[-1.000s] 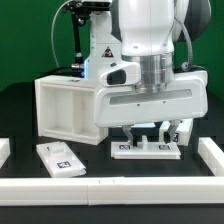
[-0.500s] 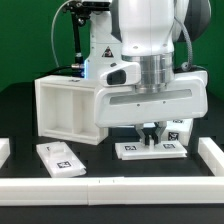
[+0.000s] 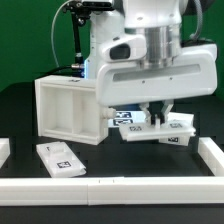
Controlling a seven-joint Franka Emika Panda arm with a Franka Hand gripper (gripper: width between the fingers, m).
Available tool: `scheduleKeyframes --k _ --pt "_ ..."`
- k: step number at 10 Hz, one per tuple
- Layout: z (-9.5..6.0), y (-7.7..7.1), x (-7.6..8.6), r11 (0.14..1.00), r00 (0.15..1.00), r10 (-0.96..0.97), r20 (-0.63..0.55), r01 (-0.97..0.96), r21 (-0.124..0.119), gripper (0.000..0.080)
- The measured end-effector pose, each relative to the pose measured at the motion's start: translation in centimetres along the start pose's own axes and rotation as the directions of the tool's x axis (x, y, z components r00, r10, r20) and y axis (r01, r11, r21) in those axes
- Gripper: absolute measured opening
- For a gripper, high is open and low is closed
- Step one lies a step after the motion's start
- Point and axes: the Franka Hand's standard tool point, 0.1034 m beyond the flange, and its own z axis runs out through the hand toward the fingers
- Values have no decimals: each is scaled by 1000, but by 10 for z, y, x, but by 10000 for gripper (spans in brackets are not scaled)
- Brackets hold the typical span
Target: Assemble cabinet
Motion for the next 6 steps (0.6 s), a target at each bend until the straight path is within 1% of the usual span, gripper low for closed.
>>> scheduleKeyframes --k 1,2,3,6 --pt "-11 -14 -11 1000 1000 18 -1 -18 -2 62" --pt "-17 -24 -20 999 999 33 1 -33 -5 62" --pt "-21 -34 -23 1000 1000 31 4 -31 -6 62" --pt "-19 -33 -23 1000 1000 28 5 -28 -6 62"
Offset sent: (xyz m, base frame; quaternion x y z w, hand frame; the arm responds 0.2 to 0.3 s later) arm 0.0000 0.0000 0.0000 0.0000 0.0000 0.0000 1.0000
